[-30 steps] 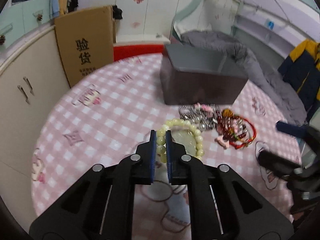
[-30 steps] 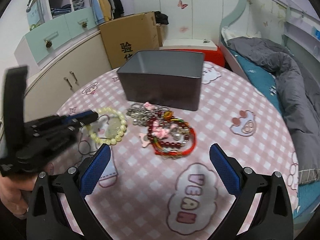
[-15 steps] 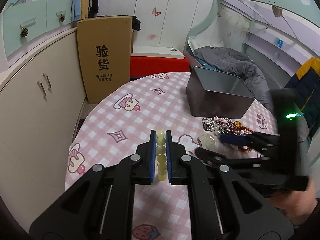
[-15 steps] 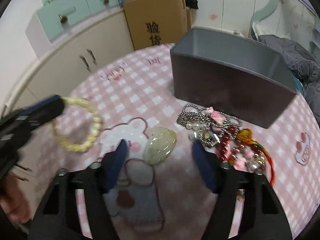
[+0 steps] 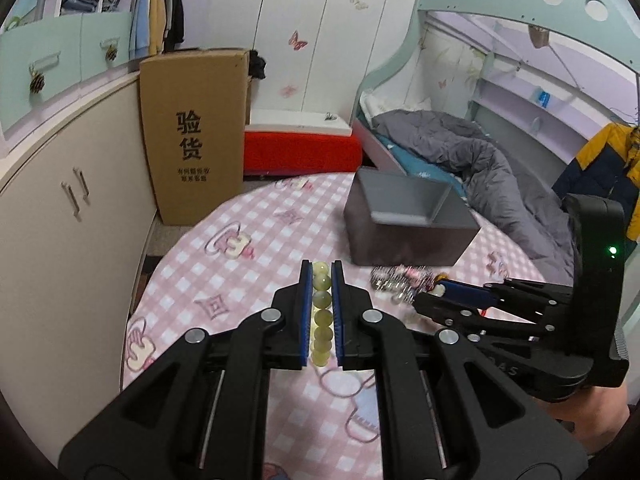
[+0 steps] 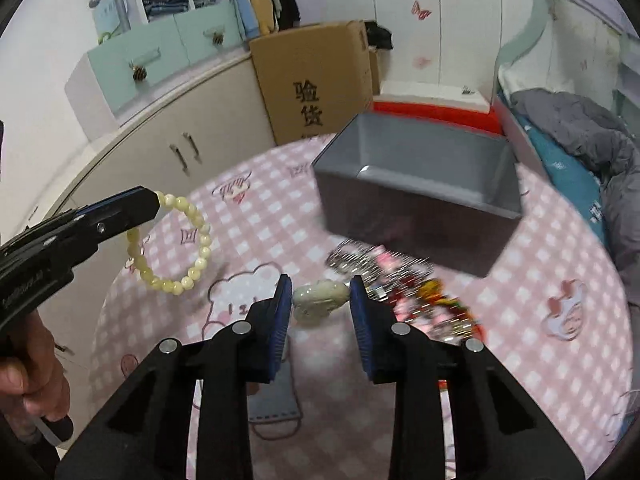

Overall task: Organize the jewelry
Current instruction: 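Carry bracelet and pendant into the grey box and open both tools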

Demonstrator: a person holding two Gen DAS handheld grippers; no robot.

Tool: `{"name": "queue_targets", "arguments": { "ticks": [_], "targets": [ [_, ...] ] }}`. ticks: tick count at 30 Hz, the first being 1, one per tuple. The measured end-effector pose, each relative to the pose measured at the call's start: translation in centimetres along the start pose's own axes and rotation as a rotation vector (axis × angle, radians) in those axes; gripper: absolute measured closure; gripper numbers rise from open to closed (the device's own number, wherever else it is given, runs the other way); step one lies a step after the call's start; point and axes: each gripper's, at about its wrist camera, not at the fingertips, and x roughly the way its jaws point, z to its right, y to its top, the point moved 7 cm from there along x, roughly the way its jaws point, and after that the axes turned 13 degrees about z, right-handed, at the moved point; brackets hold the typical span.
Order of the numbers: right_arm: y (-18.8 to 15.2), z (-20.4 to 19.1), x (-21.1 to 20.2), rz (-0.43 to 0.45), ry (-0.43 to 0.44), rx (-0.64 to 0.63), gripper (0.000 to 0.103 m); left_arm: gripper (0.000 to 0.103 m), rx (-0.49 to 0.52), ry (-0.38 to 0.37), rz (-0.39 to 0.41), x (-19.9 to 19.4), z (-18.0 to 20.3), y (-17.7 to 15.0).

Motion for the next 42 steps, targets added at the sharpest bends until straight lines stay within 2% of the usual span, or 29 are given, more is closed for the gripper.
{"name": "queue_targets", "arguments": {
  "ticks": [10,20,24,29,31,34,35,36,37,38,39,40,41,42],
  "targets": [
    [2.2,2.0,-2.6,0.073,0.009,0.039,0.075,0.094,0.032,-0.043,0.059,-0.4,2.1,2.9],
    [10.3,4.8,-5.0,0.218,0.001,0.027,0.075,0.094,0.067,-0.148,0.144,1.2,6.1,9.0],
    [11.6,6.1,-3.7,0.206,0.004,0.043,0.075,0.094,0.068,-0.186,0.118,3.8,7.3,10.2],
    [10.5,8.1,-0.1,0.125,-0.013,0.086,0.075,0.094,0.066,-0.198,0.034,8.1,8.3,9.6],
    [10.0,8.8,0.7,0.102,-0.018,0.108,0.075,0.093,0.063,-0.188,0.001,9.6,8.2,9.0],
    [9.4,9.6,1.4,0.081,-0.025,0.148,0.074,0.093,0.083,-0.126,-0.024,11.3,7.7,8.4],
    [9.4,9.8,1.4,0.081,-0.03,0.157,0.065,0.093,0.091,-0.104,-0.034,11.6,7.7,8.3],
    [9.4,10.1,1.4,0.08,-0.04,0.164,0.058,0.088,0.104,-0.081,-0.042,11.9,7.4,8.2],
    [9.4,10.3,1.2,0.087,-0.047,0.17,0.04,0.061,0.106,-0.063,-0.046,12.0,7.1,8.1],
    [9.5,10.5,0.8,0.104,-0.06,0.179,0.029,0.043,0.102,-0.034,-0.035,11.8,6.6,8.2],
    [9.7,10.9,0.5,0.116,-0.075,0.191,0.025,0.022,0.1,0.017,-0.013,11.6,5.9,8.5],
    [9.8,11.3,0.1,0.128,-0.087,0.202,0.015,0.01,0.096,0.063,0.023,11.0,5.2,8.9],
    [9.9,11.5,-0.2,0.137,-0.093,0.211,0.009,0.008,0.089,0.051,0.036,10.6,5.0,9.1],
    [10.0,11.7,-0.6,0.146,-0.1,0.216,0.007,0.008,0.075,0.036,0.038,10.2,4.9,9.3]
  ]
}}
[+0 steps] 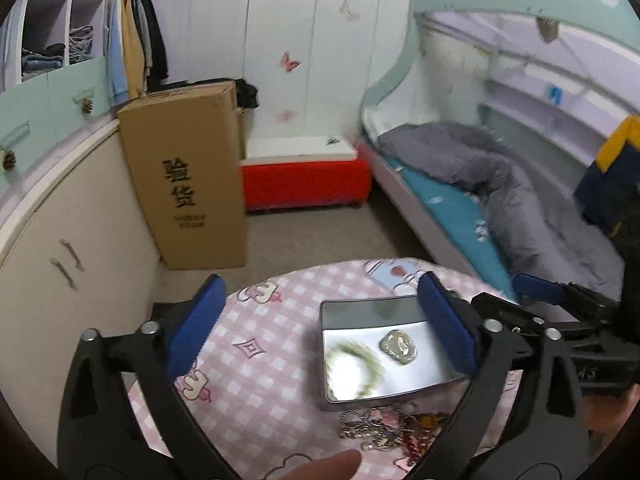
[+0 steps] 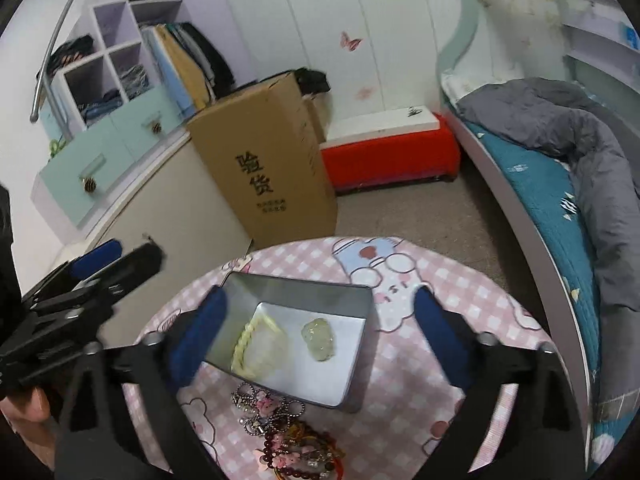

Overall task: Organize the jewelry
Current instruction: 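Carry bracelet and pendant into the grey box and open both tools, then withdraw both tools from the box and move the right tool to the red bracelets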

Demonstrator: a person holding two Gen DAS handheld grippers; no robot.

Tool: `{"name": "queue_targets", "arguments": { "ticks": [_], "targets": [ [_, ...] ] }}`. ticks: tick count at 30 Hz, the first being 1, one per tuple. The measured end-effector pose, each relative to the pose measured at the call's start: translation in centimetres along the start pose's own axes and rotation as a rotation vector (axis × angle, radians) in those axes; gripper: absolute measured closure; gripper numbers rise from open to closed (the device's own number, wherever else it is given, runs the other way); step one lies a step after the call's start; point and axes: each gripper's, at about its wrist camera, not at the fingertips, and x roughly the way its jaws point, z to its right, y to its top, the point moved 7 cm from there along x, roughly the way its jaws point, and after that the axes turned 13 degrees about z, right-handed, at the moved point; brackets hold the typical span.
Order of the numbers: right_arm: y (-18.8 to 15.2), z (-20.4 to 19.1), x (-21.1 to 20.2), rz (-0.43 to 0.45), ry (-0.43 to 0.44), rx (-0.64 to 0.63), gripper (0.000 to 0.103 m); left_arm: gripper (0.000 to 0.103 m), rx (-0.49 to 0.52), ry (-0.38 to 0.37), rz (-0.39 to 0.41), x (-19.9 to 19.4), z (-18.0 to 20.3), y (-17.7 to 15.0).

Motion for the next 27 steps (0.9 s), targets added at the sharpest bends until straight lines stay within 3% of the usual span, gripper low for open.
{"name": "queue_targets", "arguments": {
  "ticks": [13,27],
  "targets": [
    [2.0,-0.4,-5.1,0.102,-0.057,0.007,0.008,0.008,-0.003,0.108,0.099,-6.5,-1.4,1.4],
    [2.6,-3.0,-11.5,0.203,-0.066,-0.082,0.008,0.008,-0.052,0.115,0.177,-13.3,-2.6,1.3]
  ]
}}
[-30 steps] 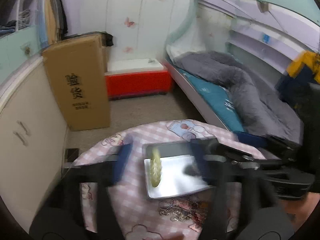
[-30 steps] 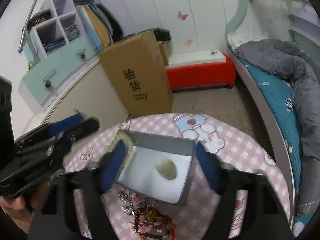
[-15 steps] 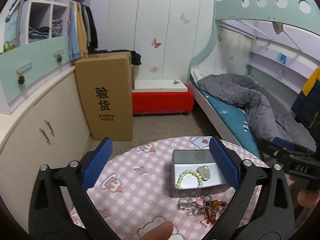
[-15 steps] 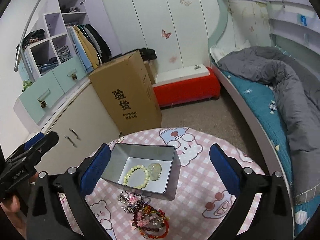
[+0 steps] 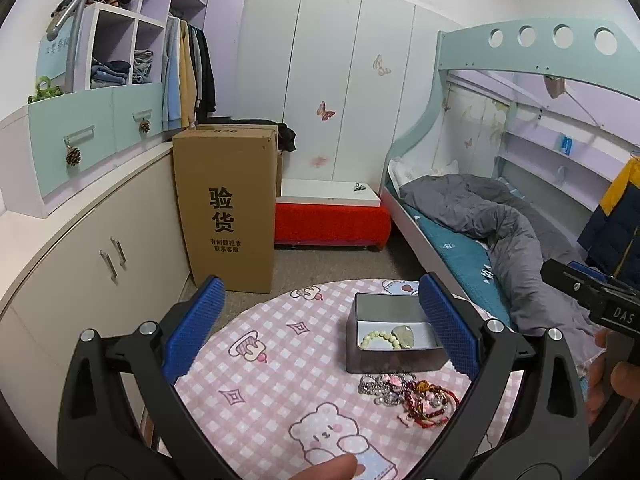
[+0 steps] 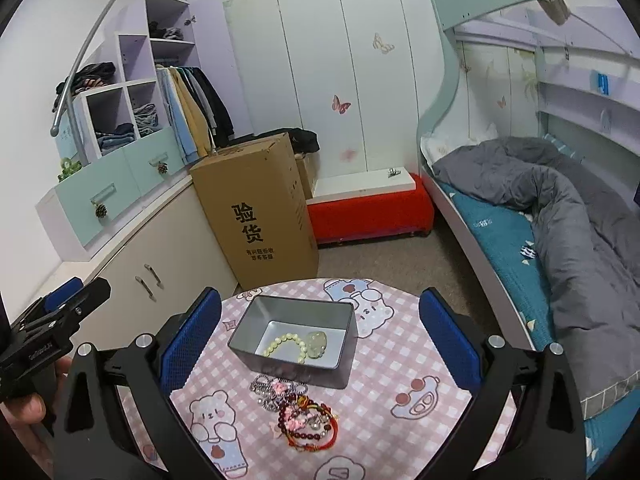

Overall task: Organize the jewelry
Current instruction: 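Withdraw both tools from the box and move the right tool to the red bracelets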

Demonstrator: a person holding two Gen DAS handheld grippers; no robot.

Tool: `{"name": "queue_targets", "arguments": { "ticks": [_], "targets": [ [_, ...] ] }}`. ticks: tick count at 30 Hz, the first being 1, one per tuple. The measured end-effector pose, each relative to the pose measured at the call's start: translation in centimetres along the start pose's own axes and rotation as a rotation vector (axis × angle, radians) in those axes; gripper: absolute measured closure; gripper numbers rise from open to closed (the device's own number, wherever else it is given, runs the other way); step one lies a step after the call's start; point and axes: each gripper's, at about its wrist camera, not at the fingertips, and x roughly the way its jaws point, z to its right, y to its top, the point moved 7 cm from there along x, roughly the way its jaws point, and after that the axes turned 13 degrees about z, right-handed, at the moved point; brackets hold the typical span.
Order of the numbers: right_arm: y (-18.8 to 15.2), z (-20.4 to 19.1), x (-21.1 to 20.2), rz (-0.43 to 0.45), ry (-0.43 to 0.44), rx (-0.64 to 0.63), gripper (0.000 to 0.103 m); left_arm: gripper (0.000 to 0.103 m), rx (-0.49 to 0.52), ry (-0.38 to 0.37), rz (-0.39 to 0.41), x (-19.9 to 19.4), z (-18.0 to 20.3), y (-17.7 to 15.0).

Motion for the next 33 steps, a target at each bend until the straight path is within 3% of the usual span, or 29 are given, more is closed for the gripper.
{"name": "queue_targets", "arguments": {
  "ticks": [16,30,33],
  "targets": [
    [-1.3,-0.3,-4.8,0.04,-0.032,-0.042,0.008,0.008,0.04,-0.009,0.097,-5.2,0.1,-1.0],
    [-10.5,1.7,-1.9,-0.179,-0.053,-0.008,0.008,0.008,0.029,-0.052,-0.029,-4.1,1.0,-7.9],
    [-12.6,1.9,-1.0,-0.238,-0.048,-0.004,0.013,0.008,0.029,-0.054,-0.064,-3.5,1.2,-9.2]
  ]
}}
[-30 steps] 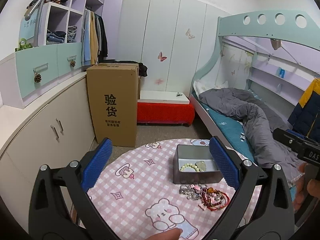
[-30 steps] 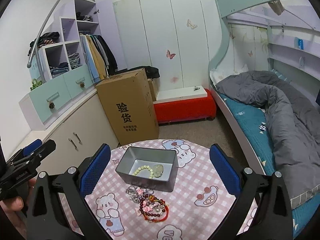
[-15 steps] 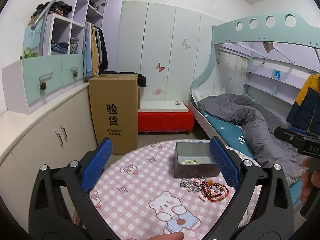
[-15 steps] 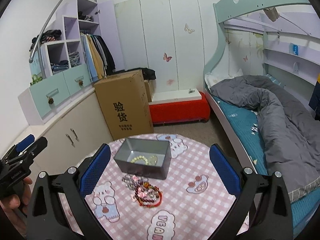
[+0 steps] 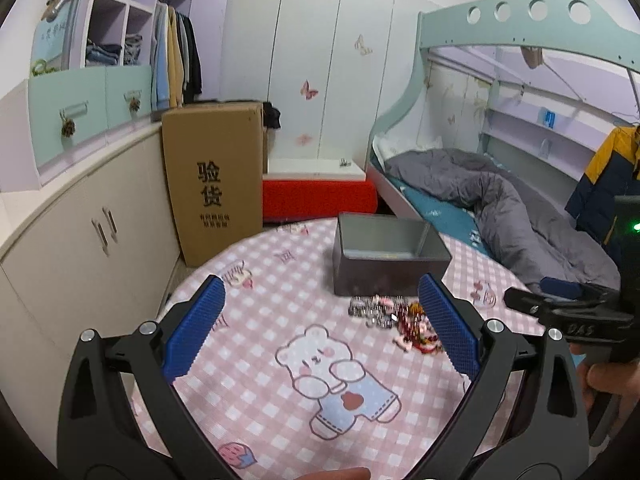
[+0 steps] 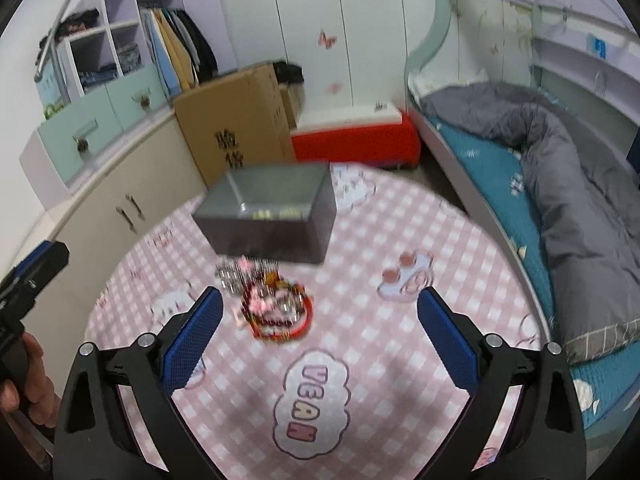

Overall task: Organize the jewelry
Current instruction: 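Withdraw both tools from the box and move the right tool to the red bracelets, then close the right tool on the red string bracelet with gold charm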

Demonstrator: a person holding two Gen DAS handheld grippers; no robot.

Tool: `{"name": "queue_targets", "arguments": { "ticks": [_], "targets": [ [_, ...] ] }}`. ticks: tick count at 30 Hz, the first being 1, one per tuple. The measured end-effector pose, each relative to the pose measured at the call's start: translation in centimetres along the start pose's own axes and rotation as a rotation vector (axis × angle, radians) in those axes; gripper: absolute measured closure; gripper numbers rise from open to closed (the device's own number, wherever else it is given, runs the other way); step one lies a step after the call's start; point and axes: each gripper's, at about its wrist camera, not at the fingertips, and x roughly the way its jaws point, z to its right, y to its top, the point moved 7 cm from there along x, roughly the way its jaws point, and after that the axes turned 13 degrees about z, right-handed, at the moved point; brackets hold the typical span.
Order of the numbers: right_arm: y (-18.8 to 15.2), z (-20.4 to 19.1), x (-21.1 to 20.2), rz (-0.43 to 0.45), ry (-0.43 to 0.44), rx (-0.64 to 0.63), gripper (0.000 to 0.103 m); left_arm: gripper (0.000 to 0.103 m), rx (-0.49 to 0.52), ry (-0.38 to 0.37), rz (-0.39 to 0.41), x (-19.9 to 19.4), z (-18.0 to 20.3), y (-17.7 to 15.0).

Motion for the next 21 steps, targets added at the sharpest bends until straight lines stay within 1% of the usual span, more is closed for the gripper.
{"name": "queue_targets", "arguments": {
  "ticks": [2,3,5,8,9,12,13,15,16,17,19,21],
  "targets": [
    [-1.3,-0.1,1.3,-0.048,0.014,0.008,0.022,0.008,0.0,0.001,-0.02,0.5,0.2,-0.7],
    [-1.7,0.0,1.8,-0.063,0.017,0.01,0.024,0.008,-0.001,0.0,-0.033,0.8,0.3,-1.2],
    [-2.8,-0.1,2.9,-0.102,0.034,0.021,0.033,0.008,-0.001,-0.001,-0.056,1.3,0.5,-2.0],
    [-3.8,-0.2,4.3,-0.138,0.059,0.035,0.04,0.008,0.0,0.001,-0.085,2.0,0.6,-2.9],
    [-4.0,-0.2,4.7,-0.147,0.06,0.036,0.041,0.008,-0.001,0.002,-0.096,2.3,0.6,-3.2],
    [-4.6,-0.2,6.1,-0.173,0.062,0.041,0.05,0.008,-0.004,0.002,-0.116,2.9,0.7,-3.7],
    [-5.0,-0.3,6.6,-0.19,0.063,0.031,0.058,0.008,-0.003,0.001,-0.122,3.1,0.7,-3.8],
    [-5.0,-0.7,6.7,-0.178,0.06,-0.016,0.072,0.008,0.005,-0.001,-0.135,3.4,1.0,-4.2],
    [-5.0,-0.8,6.8,-0.18,0.068,-0.023,0.089,0.008,0.009,-0.001,-0.139,3.6,1.1,-4.3],
    [-5.0,-0.9,6.8,-0.185,0.077,-0.019,0.101,0.008,0.013,-0.002,-0.144,3.7,1.3,-4.5],
    [-5.0,-0.9,6.7,-0.178,0.088,-0.026,0.101,0.008,0.016,-0.007,-0.153,4.0,1.6,-4.7],
    [-4.5,-0.7,6.0,-0.153,0.096,-0.031,0.101,0.008,0.023,-0.013,-0.16,4.3,1.9,-5.0]
  ]
}}
